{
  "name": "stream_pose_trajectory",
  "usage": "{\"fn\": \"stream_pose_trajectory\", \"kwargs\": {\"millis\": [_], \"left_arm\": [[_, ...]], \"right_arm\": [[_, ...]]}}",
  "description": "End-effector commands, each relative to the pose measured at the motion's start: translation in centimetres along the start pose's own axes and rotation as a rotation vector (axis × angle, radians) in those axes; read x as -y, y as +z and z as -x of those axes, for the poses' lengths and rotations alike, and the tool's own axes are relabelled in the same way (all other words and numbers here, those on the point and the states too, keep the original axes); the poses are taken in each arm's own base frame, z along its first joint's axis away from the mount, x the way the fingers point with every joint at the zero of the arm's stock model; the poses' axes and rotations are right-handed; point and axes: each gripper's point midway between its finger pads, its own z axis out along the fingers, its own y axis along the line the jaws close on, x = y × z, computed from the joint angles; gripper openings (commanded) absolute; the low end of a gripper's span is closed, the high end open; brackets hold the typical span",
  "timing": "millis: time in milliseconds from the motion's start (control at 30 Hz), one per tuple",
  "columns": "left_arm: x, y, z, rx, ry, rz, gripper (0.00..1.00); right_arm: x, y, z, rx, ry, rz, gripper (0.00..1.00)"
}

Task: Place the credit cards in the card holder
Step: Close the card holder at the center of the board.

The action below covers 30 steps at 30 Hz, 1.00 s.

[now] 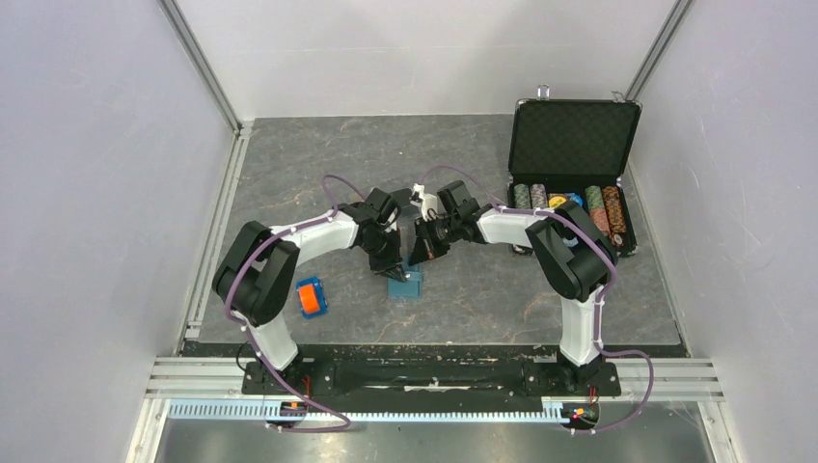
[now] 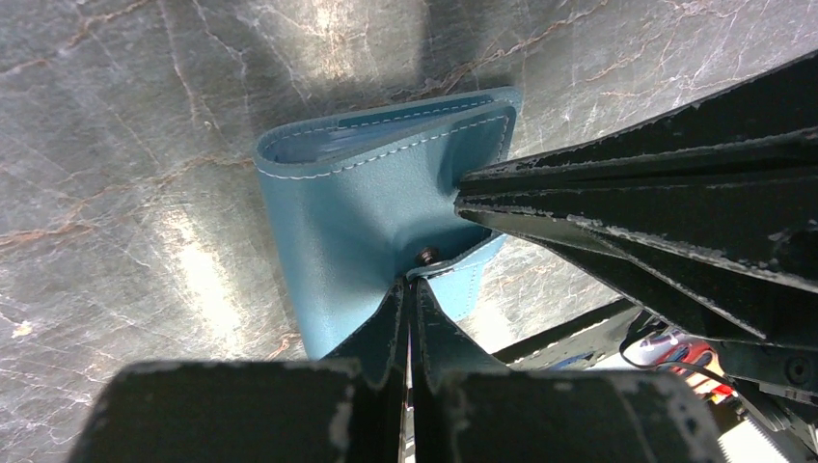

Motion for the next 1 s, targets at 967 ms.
{"fn": "stream_pose_trajectory", "kwargs": {"millis": [967], "left_arm": [[0.3, -1.6, 2.3, 0.121, -0.013, 0.030, 0.02]], "right_arm": [[-4.2, -1.7, 0.3, 0.029, -0.087, 0.096, 0.00]]}}
